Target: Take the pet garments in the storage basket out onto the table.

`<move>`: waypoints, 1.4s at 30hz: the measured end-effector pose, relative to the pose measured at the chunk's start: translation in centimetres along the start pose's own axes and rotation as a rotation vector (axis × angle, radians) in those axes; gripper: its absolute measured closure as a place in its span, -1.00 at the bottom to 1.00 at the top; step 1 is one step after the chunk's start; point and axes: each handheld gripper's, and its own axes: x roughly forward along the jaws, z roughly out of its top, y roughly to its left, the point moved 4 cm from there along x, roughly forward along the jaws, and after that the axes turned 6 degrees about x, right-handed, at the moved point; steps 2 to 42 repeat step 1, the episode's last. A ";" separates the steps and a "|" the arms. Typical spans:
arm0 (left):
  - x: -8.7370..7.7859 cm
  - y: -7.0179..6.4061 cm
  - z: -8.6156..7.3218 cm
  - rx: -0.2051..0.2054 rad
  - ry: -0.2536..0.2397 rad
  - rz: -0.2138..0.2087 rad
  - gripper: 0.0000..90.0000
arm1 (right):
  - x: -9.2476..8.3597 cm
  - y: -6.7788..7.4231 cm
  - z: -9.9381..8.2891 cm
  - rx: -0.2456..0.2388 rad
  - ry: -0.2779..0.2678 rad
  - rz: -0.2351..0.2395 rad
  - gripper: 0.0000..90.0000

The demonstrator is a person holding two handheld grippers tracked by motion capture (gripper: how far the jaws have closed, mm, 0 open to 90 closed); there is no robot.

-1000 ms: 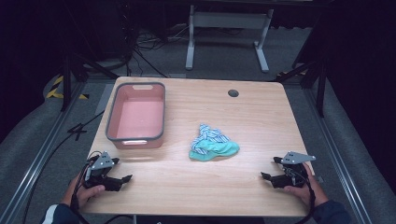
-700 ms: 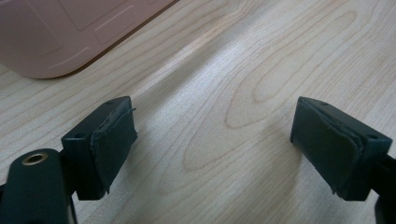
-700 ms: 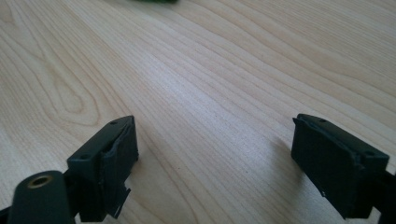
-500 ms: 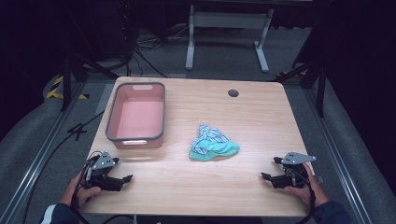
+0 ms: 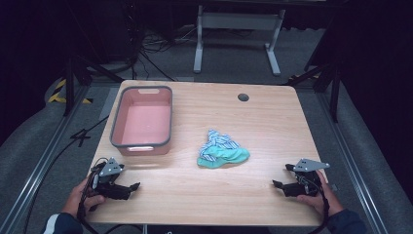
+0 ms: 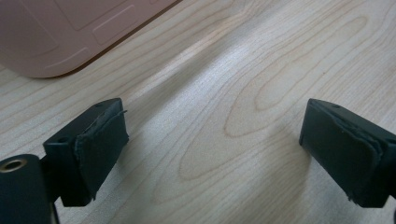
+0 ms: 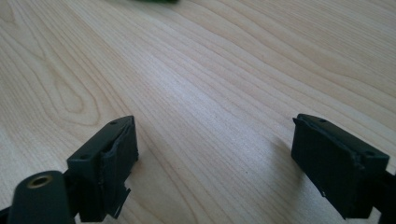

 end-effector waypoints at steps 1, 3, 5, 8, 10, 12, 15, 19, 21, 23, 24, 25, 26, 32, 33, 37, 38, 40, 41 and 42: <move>0.0 0.0 0.0 0.000 0.000 0.000 -0.84 | 0.0 0.0 0.0 0.000 0.000 0.000 -0.66; 0.0 0.0 0.0 0.000 0.000 0.000 -0.84 | 0.0 0.0 0.0 0.000 0.000 0.000 -0.66; 0.0 0.0 0.0 0.000 0.000 0.000 -0.84 | 0.0 0.0 0.0 0.000 0.000 0.000 -0.66; 0.0 0.0 0.0 0.000 0.000 0.000 -0.84 | 0.0 0.0 0.0 0.000 0.000 0.000 -0.66; 0.0 0.0 0.0 0.000 0.000 0.000 -0.84 | 0.0 0.0 0.0 0.000 0.000 0.000 -0.66; 0.0 0.0 0.0 0.000 0.000 0.000 -0.84 | 0.0 0.0 0.0 0.000 0.000 0.000 -0.66; 0.0 0.0 0.0 0.000 0.000 0.000 -0.84 | 0.0 0.0 0.0 0.000 0.000 0.000 -0.66; 0.0 0.0 0.0 0.000 0.000 0.000 -0.84 | 0.0 0.0 0.0 0.000 0.000 0.000 -0.66; 0.0 0.0 0.0 0.000 0.000 0.000 -0.84 | 0.0 0.0 0.0 0.000 0.000 0.000 -0.66; 0.0 0.0 0.0 0.000 0.000 0.000 -0.84 | 0.0 0.0 0.0 0.000 0.000 0.000 -0.66; 0.0 0.0 0.0 0.000 0.000 0.000 -0.84 | 0.0 0.0 0.0 0.000 0.000 0.000 -0.66; 0.0 0.0 0.0 0.000 0.000 0.000 -0.84 | 0.0 0.0 0.0 0.000 0.000 0.000 -0.66; 0.0 0.0 0.0 0.000 0.000 0.000 -0.84 | 0.0 0.0 0.0 0.000 0.000 0.000 -0.66; 0.0 0.0 0.0 0.000 0.000 0.000 -0.84 | 0.0 0.0 0.0 0.000 0.000 0.000 -0.66; 0.0 0.0 0.0 0.000 0.000 0.000 -0.84 | 0.0 0.0 0.0 0.000 0.000 0.000 -0.66; 0.0 0.0 0.0 0.000 0.000 0.000 -0.84 | 0.0 0.0 0.0 0.000 0.000 0.000 -0.66; 0.0 0.0 0.0 0.000 0.000 0.000 -0.84 | 0.0 0.0 0.0 0.000 0.000 0.000 -0.66; 0.0 0.0 0.0 0.000 0.000 0.000 -0.84 | 0.0 0.0 0.0 0.000 0.000 0.000 -0.66; 0.0 0.0 0.0 0.000 0.000 0.000 -0.84 | 0.0 0.0 0.0 0.000 0.000 0.000 -0.66; 0.0 0.0 0.0 0.000 0.000 0.000 -0.84 | 0.0 0.0 0.0 0.000 0.000 0.000 -0.66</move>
